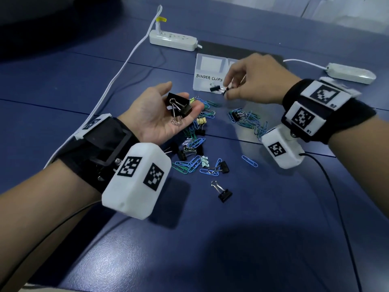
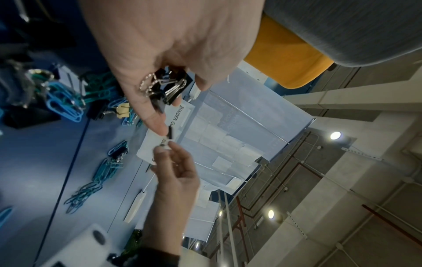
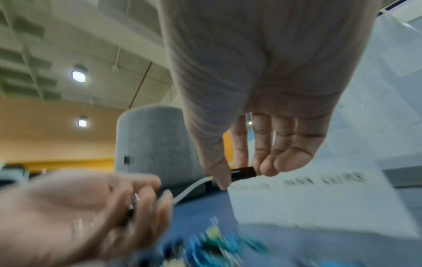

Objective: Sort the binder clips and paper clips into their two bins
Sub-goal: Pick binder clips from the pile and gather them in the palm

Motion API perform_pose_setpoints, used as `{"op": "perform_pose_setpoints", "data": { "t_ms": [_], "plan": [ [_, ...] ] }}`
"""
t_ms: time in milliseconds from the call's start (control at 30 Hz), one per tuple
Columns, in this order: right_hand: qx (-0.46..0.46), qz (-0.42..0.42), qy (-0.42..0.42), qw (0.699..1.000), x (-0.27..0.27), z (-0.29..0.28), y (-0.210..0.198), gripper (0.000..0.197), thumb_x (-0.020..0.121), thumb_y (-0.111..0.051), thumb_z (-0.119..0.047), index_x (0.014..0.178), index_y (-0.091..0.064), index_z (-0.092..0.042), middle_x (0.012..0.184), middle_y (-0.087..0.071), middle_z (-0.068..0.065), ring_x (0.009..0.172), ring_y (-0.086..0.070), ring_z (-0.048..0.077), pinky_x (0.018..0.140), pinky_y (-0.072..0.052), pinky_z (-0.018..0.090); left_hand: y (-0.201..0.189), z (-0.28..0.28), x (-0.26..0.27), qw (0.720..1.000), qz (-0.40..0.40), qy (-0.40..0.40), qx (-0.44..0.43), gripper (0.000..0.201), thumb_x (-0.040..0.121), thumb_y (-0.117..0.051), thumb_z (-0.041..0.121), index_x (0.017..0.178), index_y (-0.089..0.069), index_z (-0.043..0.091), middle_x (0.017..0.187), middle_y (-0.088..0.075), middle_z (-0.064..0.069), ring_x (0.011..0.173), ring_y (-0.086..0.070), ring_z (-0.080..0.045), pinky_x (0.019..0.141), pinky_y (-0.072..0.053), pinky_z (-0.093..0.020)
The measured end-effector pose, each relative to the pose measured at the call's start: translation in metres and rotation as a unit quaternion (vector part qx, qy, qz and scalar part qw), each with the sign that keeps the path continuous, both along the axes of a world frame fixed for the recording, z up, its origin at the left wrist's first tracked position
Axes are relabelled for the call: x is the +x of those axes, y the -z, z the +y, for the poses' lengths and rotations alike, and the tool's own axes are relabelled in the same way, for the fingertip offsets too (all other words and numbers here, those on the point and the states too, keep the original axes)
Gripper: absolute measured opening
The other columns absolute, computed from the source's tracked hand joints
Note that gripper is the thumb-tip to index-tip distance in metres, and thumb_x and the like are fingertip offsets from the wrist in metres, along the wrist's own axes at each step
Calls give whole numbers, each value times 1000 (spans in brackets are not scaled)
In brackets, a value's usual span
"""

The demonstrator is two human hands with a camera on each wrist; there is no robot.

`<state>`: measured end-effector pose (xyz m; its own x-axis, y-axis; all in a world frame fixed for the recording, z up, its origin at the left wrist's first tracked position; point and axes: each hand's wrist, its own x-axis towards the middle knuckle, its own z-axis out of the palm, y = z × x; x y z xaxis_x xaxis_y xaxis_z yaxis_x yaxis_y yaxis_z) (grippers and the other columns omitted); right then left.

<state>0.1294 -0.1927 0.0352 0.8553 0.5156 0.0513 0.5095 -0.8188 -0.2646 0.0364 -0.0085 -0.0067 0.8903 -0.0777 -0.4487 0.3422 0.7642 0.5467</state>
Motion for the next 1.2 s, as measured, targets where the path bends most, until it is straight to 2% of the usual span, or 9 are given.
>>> {"op": "perform_pose_setpoints", "data": {
  "t_ms": [133, 233, 333, 433, 533, 633, 733, 933, 1200],
  "plan": [
    [99, 39, -26, 994, -8, 12, -21, 21, 69, -76, -31, 86, -72, -21, 76, -69, -3, 62, -57, 6, 63, -44, 20, -3, -9, 7, 1000, 5, 19, 7, 37, 101, -40, 32, 90, -52, -2, 103, -56, -25, 98, -63, -37, 71, -59, -45],
    [62, 47, -46, 996, -12, 18, -20, 19, 69, -76, -30, 86, -73, -23, 73, -68, -7, 60, -56, 2, 58, -42, 12, -3, -15, 14, 999, 12, 26, 24, 39, 101, -38, 32, 87, -52, -1, 98, -57, -25, 95, -63, -38, 65, -59, -41],
    [42, 69, -65, 995, -16, 15, -10, 21, 68, -78, -31, 87, -74, -22, 75, -69, -5, 63, -57, 3, 66, -45, 20, 0, -21, 19, 999, 18, 28, 25, 38, 102, -35, 31, 85, -52, 1, 95, -56, -21, 96, -61, -33, 61, -59, -36],
    [80, 103, -65, 989, -19, 11, -2, 21, 68, -80, -30, 85, -74, -19, 70, -67, -7, 57, -53, -2, 62, -43, 15, 2, -19, 23, 998, 27, 36, 44, 37, 101, -36, 30, 84, -53, 2, 90, -59, -20, 88, -63, -31, 60, -60, -32],
    [102, 120, -80, 984, -19, 14, -3, 21, 67, -80, -25, 87, -75, -20, 67, -67, -10, 56, -54, -5, 61, -42, 11, 0, -15, 24, 997, 22, 61, 34, 36, 101, -34, 31, 100, -55, 1, 111, -60, -20, 103, -64, -31, 68, -59, -32],
    [128, 143, -113, 975, -16, 21, -12, 32, 70, -81, -29, 99, -72, -20, 89, -74, -3, 73, -63, 3, 74, -49, 20, -4, -8, 22, 999, 7, 42, 3, 35, 100, -35, 32, 93, -53, 2, 98, -57, -16, 74, -64, -26, 56, -56, -25],
    [177, 131, -85, 972, -5, 17, -19, 33, 76, -76, -28, 106, -69, -17, 92, -72, 3, 72, -61, 9, 65, -52, 19, -7, 4, 18, 999, 3, 17, -32, 35, 100, -36, 31, 87, -53, 2, 105, -55, -16, 60, -65, -28, 51, -55, -21],
    [-155, 89, -32, 983, 3, -12, 2, 36, 67, -82, -27, 101, -71, -26, 94, -71, -5, 75, -59, 9, 73, -41, 23, -8, 13, 10, 1000, 8, -3, -22, 35, 100, -39, 31, 86, -55, 2, 96, -61, -19, 80, -65, -26, 60, -58, -26],
    [-108, 94, -25, 989, -2, -17, 15, 21, 69, -80, -18, 88, -73, -22, 77, -69, -6, 80, -67, 13, 73, -47, 24, -7, 0, 11, 1000, 3, 17, 5, 36, 100, -41, 32, 91, -57, 1, 108, -58, -16, 81, -66, -28, 61, -60, -28]
  ]
}}
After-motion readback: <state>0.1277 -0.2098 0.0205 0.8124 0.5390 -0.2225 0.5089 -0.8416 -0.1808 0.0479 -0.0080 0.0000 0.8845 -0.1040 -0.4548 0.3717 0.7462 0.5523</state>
